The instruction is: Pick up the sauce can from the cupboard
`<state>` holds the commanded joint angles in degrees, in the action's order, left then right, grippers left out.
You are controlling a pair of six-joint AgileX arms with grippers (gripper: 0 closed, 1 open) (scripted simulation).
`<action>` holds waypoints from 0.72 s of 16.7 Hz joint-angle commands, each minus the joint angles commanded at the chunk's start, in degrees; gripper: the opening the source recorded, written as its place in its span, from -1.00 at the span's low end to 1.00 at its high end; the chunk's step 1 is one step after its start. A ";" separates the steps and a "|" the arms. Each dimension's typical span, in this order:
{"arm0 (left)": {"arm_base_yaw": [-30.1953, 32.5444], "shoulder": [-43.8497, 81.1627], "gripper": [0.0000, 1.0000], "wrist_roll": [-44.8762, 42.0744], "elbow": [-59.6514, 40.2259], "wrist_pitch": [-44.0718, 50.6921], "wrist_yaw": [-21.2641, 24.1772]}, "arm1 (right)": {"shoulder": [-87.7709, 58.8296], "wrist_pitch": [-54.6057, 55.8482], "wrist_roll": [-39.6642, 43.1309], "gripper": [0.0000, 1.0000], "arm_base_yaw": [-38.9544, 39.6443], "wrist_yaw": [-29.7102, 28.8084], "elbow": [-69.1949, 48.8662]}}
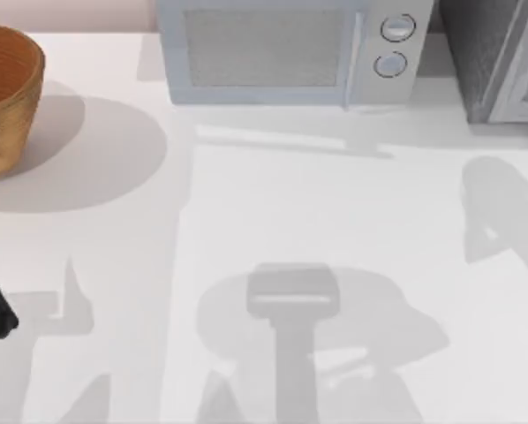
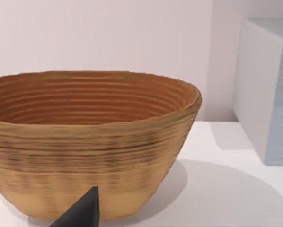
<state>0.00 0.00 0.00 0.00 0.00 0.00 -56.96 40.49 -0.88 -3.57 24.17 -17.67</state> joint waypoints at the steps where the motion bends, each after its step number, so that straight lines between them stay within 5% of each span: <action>1: 0.00 0.00 1.00 0.00 0.00 0.00 0.00 | -2.68 1.87 -0.04 -1.00 -0.20 1.11 -0.79; 12: 0.00 0.00 1.00 0.00 0.00 0.00 0.00 | -31.53 22.72 0.40 -1.00 -2.65 12.96 -9.90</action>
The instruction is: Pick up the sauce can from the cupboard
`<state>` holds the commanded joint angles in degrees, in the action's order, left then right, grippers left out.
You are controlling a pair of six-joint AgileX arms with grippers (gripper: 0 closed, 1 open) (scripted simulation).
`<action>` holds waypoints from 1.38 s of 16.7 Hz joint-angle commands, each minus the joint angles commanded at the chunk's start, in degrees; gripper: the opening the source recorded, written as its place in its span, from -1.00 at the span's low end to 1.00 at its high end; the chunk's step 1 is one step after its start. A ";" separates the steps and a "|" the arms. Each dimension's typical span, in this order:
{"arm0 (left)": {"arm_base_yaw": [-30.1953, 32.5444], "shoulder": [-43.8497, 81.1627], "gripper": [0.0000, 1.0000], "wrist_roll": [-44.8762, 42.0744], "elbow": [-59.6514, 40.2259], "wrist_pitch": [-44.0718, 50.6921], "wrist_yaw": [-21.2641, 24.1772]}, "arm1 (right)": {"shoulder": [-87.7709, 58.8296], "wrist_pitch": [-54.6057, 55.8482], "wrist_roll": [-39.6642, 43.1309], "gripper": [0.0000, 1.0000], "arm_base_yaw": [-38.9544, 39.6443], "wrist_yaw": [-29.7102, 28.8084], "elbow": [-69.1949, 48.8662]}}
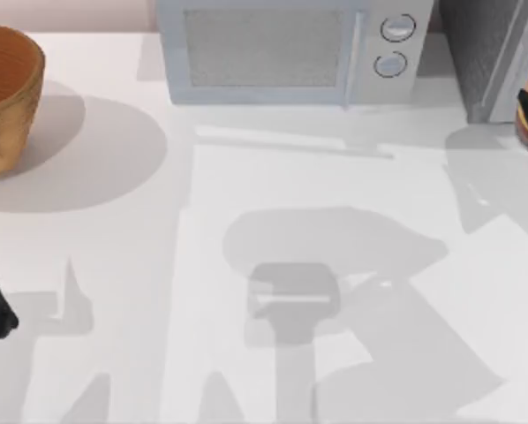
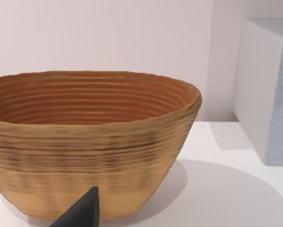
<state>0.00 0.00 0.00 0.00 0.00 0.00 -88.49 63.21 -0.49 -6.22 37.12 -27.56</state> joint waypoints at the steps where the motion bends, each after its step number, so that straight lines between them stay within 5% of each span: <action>1: 0.00 0.00 1.00 0.00 0.00 0.00 0.00 | -2.71 1.79 -0.06 -1.00 -0.18 1.10 -0.72; 13: 0.00 0.00 1.00 0.00 0.00 0.00 0.00 | -32.66 22.26 -0.95 -1.00 -2.43 13.41 -9.24; 23: 0.00 0.00 1.00 0.00 0.00 0.00 0.00 | -35.45 23.02 -0.86 -1.00 -1.08 12.57 -11.37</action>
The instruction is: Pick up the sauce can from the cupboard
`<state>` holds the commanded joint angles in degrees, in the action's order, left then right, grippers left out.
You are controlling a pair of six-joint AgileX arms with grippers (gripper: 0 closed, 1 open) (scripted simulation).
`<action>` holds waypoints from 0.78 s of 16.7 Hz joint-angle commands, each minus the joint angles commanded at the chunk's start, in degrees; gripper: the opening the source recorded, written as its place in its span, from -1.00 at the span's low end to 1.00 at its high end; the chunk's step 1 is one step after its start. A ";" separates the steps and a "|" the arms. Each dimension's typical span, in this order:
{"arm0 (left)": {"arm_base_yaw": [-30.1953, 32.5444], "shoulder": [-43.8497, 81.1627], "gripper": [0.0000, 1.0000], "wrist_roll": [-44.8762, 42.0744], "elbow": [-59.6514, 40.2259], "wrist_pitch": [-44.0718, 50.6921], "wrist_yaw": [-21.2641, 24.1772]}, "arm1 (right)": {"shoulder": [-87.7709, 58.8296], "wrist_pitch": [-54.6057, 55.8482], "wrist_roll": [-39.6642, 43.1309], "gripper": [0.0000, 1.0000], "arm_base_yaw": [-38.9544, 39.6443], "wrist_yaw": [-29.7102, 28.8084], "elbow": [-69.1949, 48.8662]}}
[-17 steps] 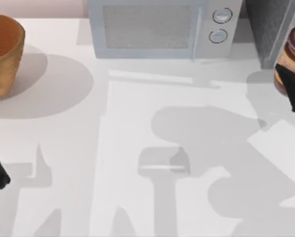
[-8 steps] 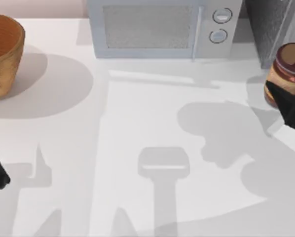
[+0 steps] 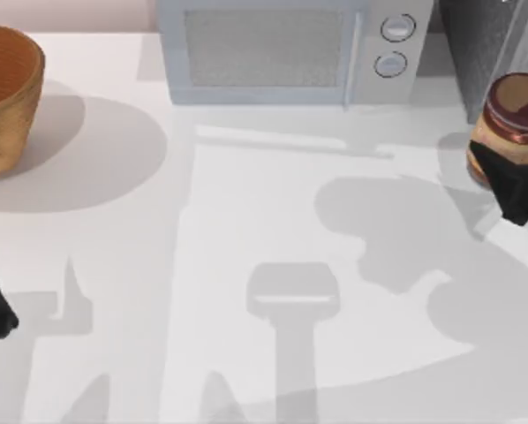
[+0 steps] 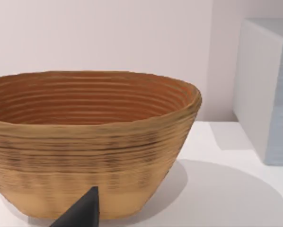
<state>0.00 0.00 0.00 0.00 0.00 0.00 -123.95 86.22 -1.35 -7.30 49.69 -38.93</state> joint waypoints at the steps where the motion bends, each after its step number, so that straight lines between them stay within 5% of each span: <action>1: 0.00 0.00 1.00 0.00 0.00 0.00 0.00 | -1.19 -0.11 0.06 -1.00 0.88 -0.87 -1.27; 11: 0.00 0.00 1.00 0.00 0.00 0.00 0.00 | -8.17 -1.08 0.28 -1.00 6.17 -6.39 -8.91; 13: 0.00 0.00 1.00 0.00 0.00 0.00 0.00 | -8.17 -1.08 0.28 -0.70 6.17 -6.39 -8.91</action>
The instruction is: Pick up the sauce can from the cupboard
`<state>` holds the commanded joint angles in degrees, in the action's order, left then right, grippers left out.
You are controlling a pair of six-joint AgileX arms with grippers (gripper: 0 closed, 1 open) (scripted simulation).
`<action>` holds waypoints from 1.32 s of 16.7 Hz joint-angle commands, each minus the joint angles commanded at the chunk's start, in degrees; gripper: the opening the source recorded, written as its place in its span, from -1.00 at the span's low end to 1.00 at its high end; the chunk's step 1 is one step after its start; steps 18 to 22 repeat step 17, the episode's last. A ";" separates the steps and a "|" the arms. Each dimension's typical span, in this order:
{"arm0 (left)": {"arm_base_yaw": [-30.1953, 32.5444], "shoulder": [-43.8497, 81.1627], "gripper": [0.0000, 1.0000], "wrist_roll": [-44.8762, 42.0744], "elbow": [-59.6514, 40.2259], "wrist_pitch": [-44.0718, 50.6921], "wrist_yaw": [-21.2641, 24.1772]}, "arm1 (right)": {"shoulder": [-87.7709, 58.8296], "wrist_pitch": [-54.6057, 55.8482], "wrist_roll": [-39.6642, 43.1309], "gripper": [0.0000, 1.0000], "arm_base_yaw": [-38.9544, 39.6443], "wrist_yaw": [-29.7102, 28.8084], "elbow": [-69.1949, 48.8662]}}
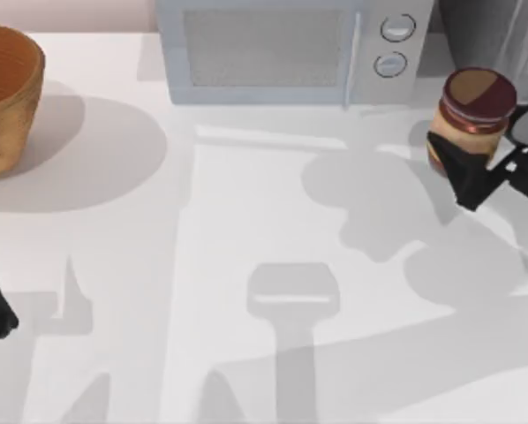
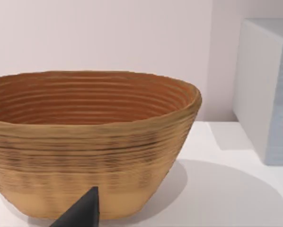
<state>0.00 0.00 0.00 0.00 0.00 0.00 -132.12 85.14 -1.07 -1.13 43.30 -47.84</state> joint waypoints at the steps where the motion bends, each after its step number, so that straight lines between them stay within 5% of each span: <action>1: 0.00 0.00 1.00 0.00 0.00 0.00 0.00 | 0.00 0.00 0.00 -0.55 0.00 0.00 0.00; 11: 0.00 0.00 1.00 0.00 0.00 0.00 0.00 | 0.00 0.00 0.00 0.96 0.00 0.00 0.00; 22: 0.00 0.00 1.00 0.00 0.00 0.00 0.00 | 0.00 0.00 0.00 1.00 0.00 0.00 0.00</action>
